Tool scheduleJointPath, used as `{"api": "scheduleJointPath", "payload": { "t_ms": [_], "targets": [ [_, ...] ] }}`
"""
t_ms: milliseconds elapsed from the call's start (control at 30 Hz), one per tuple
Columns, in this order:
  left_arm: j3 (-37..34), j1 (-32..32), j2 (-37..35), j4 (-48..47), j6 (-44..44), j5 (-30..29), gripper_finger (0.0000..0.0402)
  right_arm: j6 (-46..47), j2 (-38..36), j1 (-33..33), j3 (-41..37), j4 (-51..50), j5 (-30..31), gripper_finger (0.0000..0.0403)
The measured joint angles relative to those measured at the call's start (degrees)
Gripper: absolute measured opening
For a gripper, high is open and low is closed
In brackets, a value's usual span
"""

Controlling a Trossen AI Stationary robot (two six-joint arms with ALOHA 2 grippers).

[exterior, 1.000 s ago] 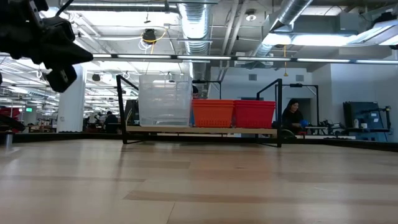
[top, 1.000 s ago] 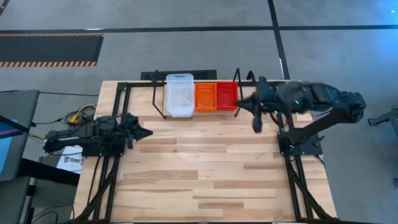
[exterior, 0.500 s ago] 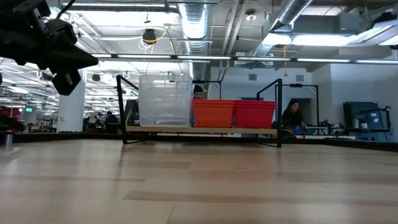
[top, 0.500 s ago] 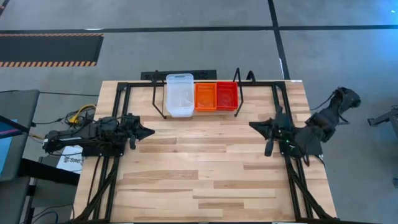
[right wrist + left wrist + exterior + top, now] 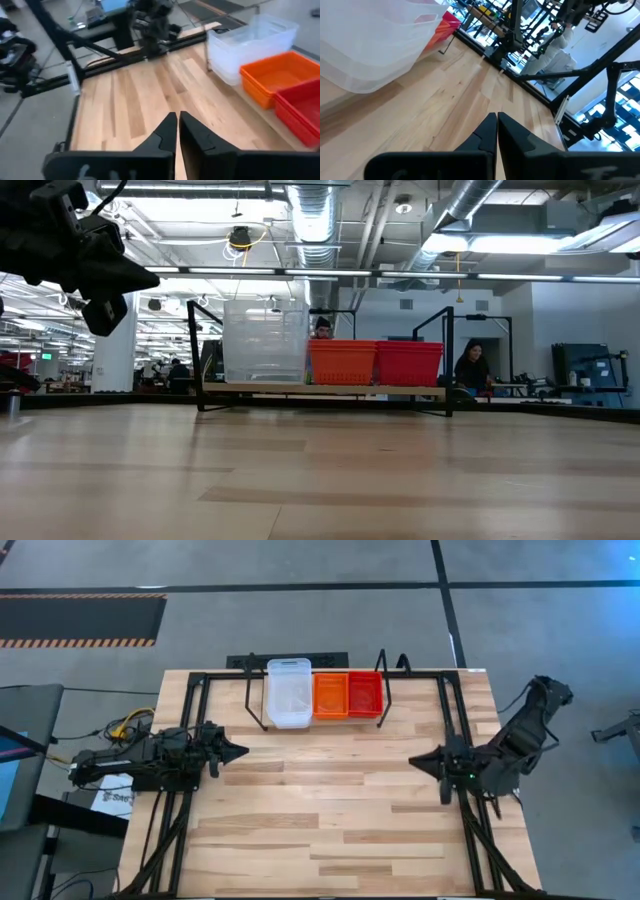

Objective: Stack baskets on shelf by color
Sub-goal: Return to Home Position

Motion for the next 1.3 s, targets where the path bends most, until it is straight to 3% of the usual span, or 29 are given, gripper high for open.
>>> {"api": "scheduleJointPath", "payload": {
  "t_ms": [133,300,433,500,667,800,933,1300],
  "targets": [
    [0.0,0.0,0.0,0.0,0.1,0.0,0.0000,6.8,-1.4,-0.3,0.4,-2.5,1.2,0.0041],
    [0.0,0.0,0.0,0.0,0.1,0.0,0.0000,10.9,-4.1,1.5,2.0,-2.2,-11.1,0.0042],
    [0.0,0.0,0.0,0.2,-0.4,-0.1,0.0000,8.7,-7.2,4.2,2.5,-2.6,-14.2,0.0042],
    [0.0,0.0,0.0,0.3,0.9,-0.4,0.0000,4.8,-8.6,5.4,2.5,-3.1,-14.0,0.0042],
    [-0.1,0.0,0.0,0.4,6.4,-0.4,0.0000,-17.7,-11.8,5.8,2.5,-0.5,-12.9,0.0042],
    [-0.1,0.0,0.0,0.4,7.9,-0.4,0.0000,-29.5,-15.8,5.8,0.9,4.9,-18.1,0.0043],
    [-0.1,0.0,0.0,0.5,9.0,-0.3,0.0000,-34.3,-22.2,5.8,-6.7,13.3,-26.0,0.0043],
    [-0.1,0.0,0.0,0.6,9.5,0.1,0.0000,-39.7,-39.4,5.8,-37.7,42.2,-27.6,0.0043]
  ]
}}
